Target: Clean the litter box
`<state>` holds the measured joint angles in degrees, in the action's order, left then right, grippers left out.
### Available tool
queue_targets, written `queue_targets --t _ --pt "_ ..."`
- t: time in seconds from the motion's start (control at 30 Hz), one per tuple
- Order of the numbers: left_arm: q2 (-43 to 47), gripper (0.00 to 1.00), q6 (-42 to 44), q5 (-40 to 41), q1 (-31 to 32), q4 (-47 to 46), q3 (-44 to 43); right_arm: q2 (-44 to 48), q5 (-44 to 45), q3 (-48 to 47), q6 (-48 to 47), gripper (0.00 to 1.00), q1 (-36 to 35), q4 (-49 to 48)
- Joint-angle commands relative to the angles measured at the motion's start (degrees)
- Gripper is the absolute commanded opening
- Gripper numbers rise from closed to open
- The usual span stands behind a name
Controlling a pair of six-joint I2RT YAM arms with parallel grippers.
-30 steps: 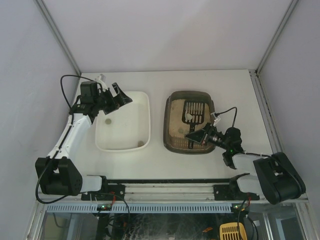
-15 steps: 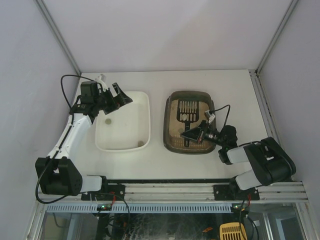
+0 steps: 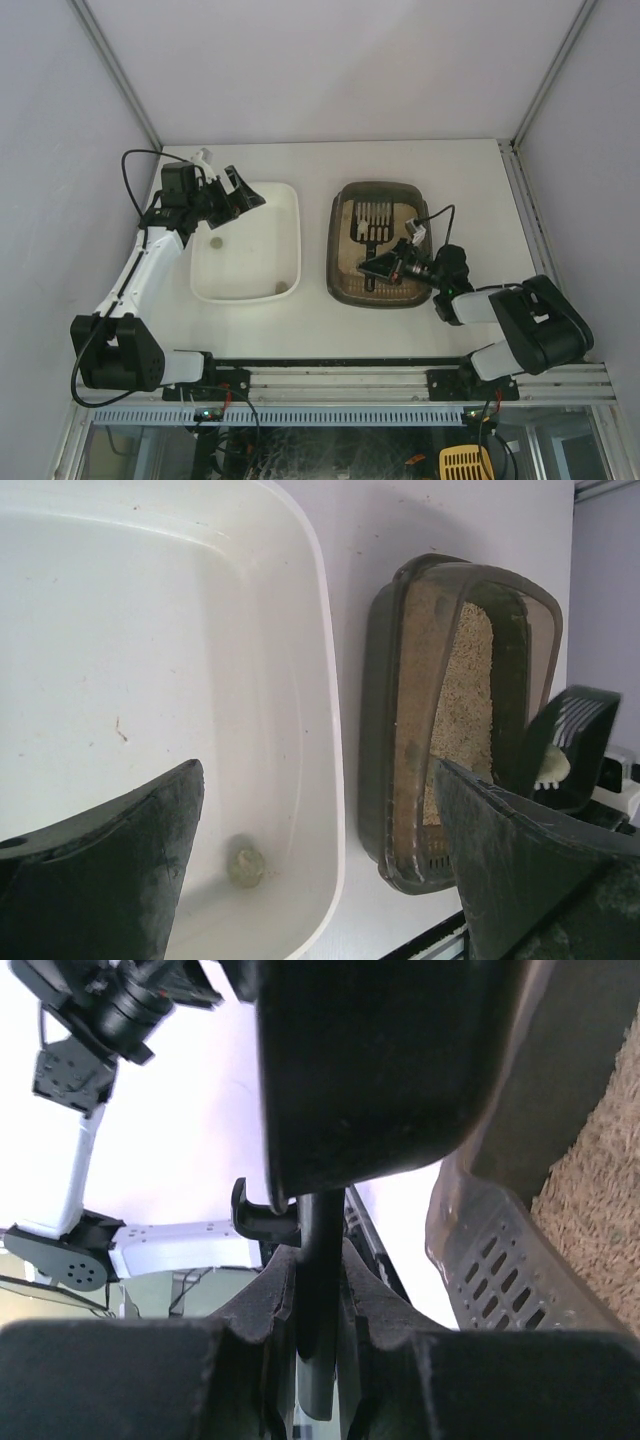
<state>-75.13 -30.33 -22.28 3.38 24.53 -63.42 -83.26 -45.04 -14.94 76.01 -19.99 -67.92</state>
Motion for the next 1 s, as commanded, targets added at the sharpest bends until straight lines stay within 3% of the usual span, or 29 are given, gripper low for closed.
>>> queue_targets --t 0.0,0.1,0.27,0.4,0.6,0.73,0.87,0.97 --pt "0.09 1.00 1.91 -1.05 0.13 -2.12 1.63 3.95 2.42 -4.77 -9.27 0.00 -5.30 14.36" --pt "-1.03 1.00 1.88 -3.64 -2.39 -2.39 0.57 5.98 4.25 -8.86 -13.93 0.00 -7.67 25.23" --pt "-7.11 1.00 -3.15 -14.54 -13.52 1.19 -4.62 6.50 7.99 -19.73 -20.93 0.00 -11.53 47.88" --pt "-10.41 1.00 -1.75 -14.91 -20.51 6.59 -8.84 3.85 18.76 -36.82 -31.78 0.00 -17.78 72.36" --pt "-9.53 1.00 1.87 -12.49 -25.56 8.62 -9.79 -14.61 41.79 -70.11 -43.59 0.00 -30.65 107.69" --pt "-9.64 1.00 1.81 -12.21 -27.60 8.76 -9.51 -30.73 57.60 -93.66 -48.40 0.00 -38.39 125.08" --pt "-9.56 1.00 2.12 -11.98 -28.49 8.89 -8.83 -44.67 71.51 -115.42 -50.54 0.00 -42.98 139.45" --pt "-9.18 1.00 2.58 -11.56 -28.60 8.75 -8.27 -48.47 75.58 -119.95 -51.13 0.00 -43.92 141.96"
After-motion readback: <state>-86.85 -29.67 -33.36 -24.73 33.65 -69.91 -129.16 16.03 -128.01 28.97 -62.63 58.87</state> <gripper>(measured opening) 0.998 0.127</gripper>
